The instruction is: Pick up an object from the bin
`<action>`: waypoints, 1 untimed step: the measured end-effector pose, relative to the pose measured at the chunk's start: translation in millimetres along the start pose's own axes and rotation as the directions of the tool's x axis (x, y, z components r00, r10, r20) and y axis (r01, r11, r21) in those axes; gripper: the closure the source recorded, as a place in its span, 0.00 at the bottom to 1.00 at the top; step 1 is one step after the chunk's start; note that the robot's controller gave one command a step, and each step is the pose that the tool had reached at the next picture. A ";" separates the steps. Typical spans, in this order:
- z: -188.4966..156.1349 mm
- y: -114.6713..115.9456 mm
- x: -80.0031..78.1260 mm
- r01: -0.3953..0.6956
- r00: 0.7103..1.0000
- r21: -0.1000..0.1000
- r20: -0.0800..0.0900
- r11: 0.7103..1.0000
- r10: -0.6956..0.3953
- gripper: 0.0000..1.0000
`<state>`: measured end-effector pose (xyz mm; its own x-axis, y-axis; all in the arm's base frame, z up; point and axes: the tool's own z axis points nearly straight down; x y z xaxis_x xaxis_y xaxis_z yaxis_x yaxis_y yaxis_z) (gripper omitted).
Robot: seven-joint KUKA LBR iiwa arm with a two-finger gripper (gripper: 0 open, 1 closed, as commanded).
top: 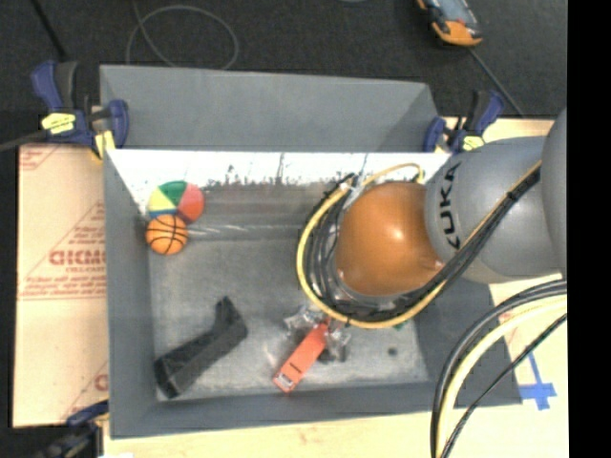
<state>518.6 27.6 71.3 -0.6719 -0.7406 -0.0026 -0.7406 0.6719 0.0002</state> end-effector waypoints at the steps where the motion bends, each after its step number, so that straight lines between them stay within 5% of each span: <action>1: 0.0 0.0 0.1 -0.001 1.000 0.000 0.000 1.000 0.001 1.00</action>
Offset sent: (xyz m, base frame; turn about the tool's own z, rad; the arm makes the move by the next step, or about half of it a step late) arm 0.0000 0.0000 0.0000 0.0000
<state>518.6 27.5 71.3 -0.6724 -0.7402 -0.0022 -0.7402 0.6724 0.0003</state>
